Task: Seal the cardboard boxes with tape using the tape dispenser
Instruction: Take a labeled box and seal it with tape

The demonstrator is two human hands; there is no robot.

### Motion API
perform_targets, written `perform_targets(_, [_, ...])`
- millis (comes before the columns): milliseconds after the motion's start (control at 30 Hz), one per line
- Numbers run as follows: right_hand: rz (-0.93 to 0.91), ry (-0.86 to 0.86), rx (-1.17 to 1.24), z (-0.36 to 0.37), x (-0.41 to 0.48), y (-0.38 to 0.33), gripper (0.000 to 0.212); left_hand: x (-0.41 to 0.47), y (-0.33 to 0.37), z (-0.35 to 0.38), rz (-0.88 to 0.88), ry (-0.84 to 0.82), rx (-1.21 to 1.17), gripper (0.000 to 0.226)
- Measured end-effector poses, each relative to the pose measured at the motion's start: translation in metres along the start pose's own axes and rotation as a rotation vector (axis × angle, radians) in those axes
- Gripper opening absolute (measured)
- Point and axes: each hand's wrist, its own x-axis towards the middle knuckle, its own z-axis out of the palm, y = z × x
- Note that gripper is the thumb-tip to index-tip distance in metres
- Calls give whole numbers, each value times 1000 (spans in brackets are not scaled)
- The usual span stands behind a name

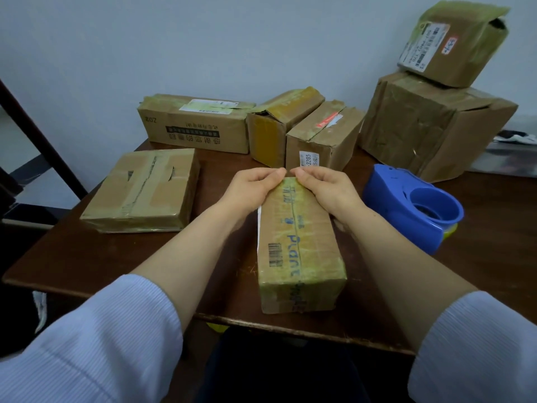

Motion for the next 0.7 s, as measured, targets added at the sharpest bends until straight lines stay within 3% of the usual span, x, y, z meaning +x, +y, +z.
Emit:
perform_targets(133, [66, 76, 182, 6, -3, 1, 13, 0, -1, 3, 12, 23, -60, 15])
perform_targets(300, [3, 257, 115, 12, 1, 4, 4, 1, -1, 5, 55, 127, -49, 21])
perform_targets(500, [69, 47, 165, 2, -6, -1, 13, 0, -1, 3, 55, 114, 94, 6])
perform_targets(700, [71, 141, 133, 8, -4, -6, 14, 0, 2, 4, 78, 132, 39, 14])
